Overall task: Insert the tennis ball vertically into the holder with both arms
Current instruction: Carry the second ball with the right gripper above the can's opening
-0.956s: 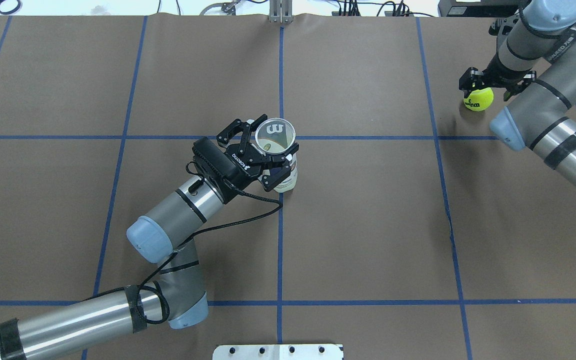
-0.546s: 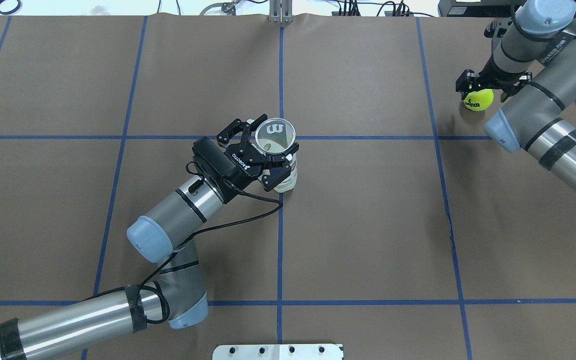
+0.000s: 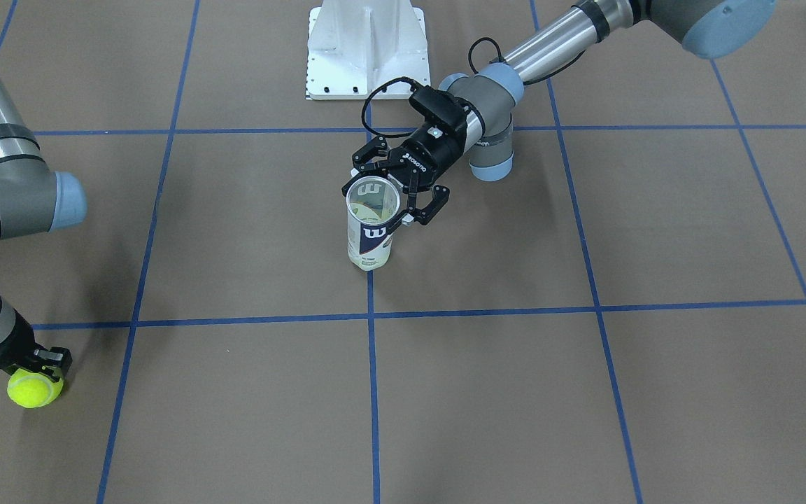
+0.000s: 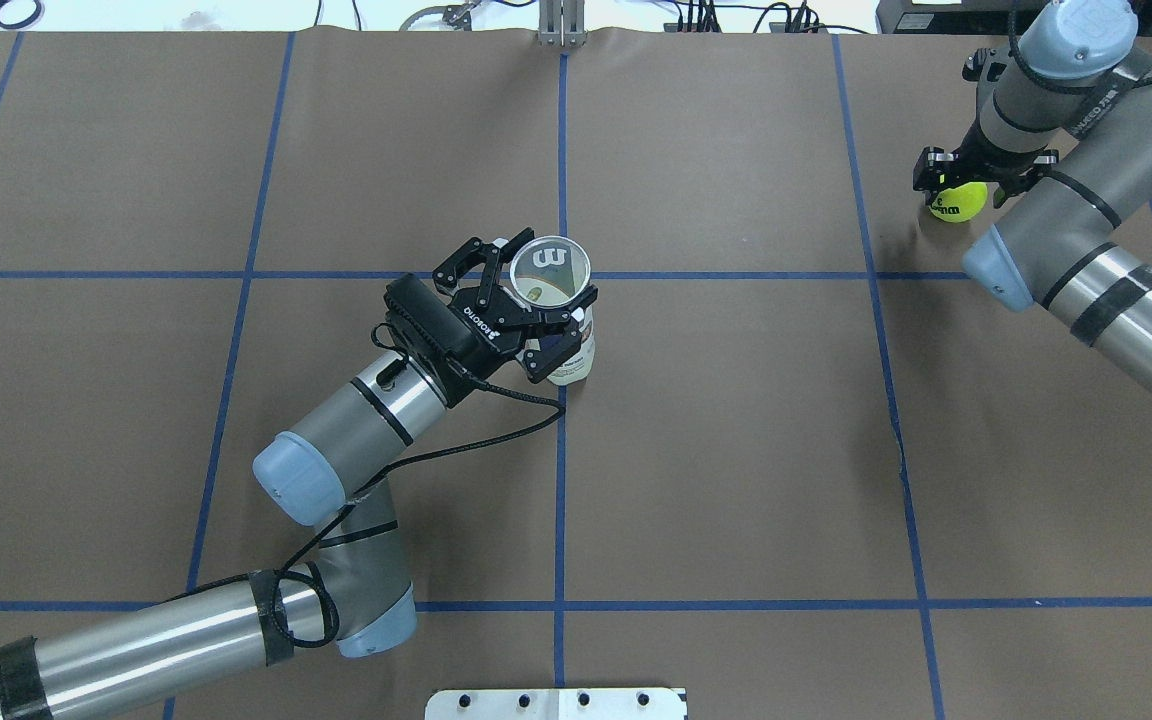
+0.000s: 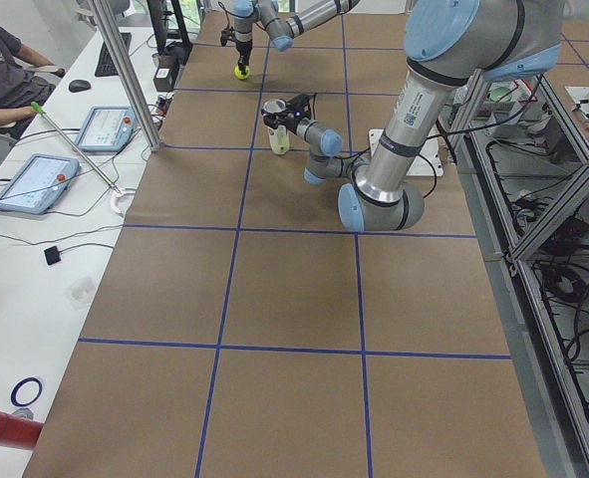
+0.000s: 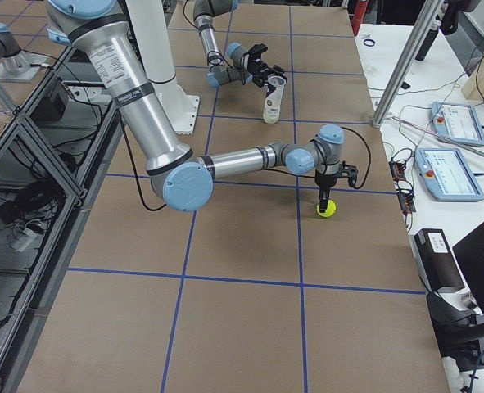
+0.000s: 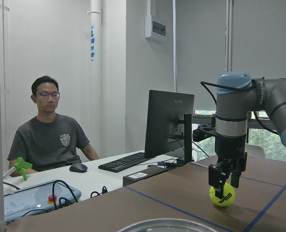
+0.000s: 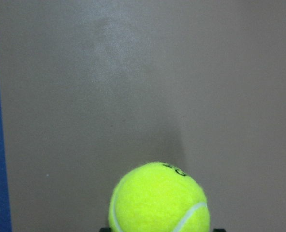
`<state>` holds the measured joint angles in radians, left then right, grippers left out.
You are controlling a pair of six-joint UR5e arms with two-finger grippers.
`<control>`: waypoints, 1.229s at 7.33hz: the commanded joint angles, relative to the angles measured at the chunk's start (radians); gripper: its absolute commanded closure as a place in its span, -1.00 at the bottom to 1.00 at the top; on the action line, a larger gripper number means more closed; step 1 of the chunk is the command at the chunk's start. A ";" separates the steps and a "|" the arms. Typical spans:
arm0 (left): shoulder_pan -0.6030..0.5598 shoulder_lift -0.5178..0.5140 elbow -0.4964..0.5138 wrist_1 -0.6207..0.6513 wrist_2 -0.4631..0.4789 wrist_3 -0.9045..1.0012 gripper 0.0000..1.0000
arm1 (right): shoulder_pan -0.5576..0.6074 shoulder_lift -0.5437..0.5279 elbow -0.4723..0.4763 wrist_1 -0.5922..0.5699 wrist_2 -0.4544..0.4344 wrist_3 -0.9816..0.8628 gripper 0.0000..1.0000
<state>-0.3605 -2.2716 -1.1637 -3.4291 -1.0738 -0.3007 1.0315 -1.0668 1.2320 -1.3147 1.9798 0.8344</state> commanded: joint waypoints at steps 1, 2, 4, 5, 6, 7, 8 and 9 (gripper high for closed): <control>0.000 0.000 -0.001 0.001 0.000 0.000 -0.85 | 0.007 0.005 0.012 0.000 0.002 -0.001 1.00; 0.000 0.001 -0.001 0.001 0.000 0.000 -0.85 | 0.015 0.005 0.014 0.000 0.002 -0.006 1.00; 0.000 0.000 0.001 0.001 0.000 0.000 -0.85 | 0.056 0.022 0.128 -0.085 0.092 -0.001 1.00; 0.000 0.001 0.001 0.001 0.000 0.000 -0.85 | 0.071 0.024 0.229 -0.180 0.147 0.003 1.00; 0.003 0.001 0.001 0.001 0.000 0.000 -0.85 | 0.068 0.036 0.327 -0.295 0.175 0.014 1.00; 0.002 0.001 0.001 0.001 0.000 0.000 -0.85 | 0.067 0.069 0.407 -0.384 0.230 0.062 1.00; 0.003 0.001 0.002 0.001 0.000 0.000 -0.85 | 0.050 0.083 0.505 -0.434 0.311 0.162 1.00; 0.005 0.001 0.002 0.002 0.000 0.000 -0.85 | 0.009 0.091 0.571 -0.436 0.342 0.267 1.00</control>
<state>-0.3573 -2.2703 -1.1618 -3.4281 -1.0738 -0.3007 1.0778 -0.9906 1.7055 -1.7162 2.2631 0.9818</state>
